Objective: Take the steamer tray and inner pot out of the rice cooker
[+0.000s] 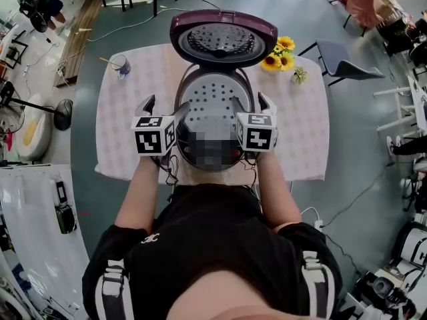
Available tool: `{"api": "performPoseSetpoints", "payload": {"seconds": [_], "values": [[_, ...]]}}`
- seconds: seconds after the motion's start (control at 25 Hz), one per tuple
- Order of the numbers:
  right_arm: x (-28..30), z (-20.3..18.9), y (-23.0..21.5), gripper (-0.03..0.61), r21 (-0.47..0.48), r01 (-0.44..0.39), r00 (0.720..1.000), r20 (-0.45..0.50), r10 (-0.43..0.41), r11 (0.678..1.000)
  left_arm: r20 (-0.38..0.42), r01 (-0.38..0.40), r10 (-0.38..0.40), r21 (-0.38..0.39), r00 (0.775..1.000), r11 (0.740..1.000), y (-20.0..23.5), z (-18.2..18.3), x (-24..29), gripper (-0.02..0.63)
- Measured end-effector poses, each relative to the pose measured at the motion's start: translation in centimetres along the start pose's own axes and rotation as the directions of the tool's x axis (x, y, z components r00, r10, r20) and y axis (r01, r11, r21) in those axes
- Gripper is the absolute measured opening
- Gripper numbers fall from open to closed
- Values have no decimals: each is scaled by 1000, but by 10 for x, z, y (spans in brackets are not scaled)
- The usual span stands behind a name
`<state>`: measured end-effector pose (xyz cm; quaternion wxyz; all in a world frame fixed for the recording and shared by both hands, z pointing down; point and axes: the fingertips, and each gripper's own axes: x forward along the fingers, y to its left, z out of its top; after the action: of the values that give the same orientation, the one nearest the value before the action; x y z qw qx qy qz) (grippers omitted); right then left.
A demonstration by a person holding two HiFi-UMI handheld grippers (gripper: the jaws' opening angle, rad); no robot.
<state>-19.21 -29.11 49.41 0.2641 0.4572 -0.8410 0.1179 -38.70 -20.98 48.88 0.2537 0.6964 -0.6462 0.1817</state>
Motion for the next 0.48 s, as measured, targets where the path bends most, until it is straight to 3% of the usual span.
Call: {"api": "performPoseSetpoints", "payload": {"seconds": [0.48], "values": [[44,-43,-14,293,24,4,975,-222,1,1000,-179,63,-62,3,982,998,0,-25,59,417]]}}
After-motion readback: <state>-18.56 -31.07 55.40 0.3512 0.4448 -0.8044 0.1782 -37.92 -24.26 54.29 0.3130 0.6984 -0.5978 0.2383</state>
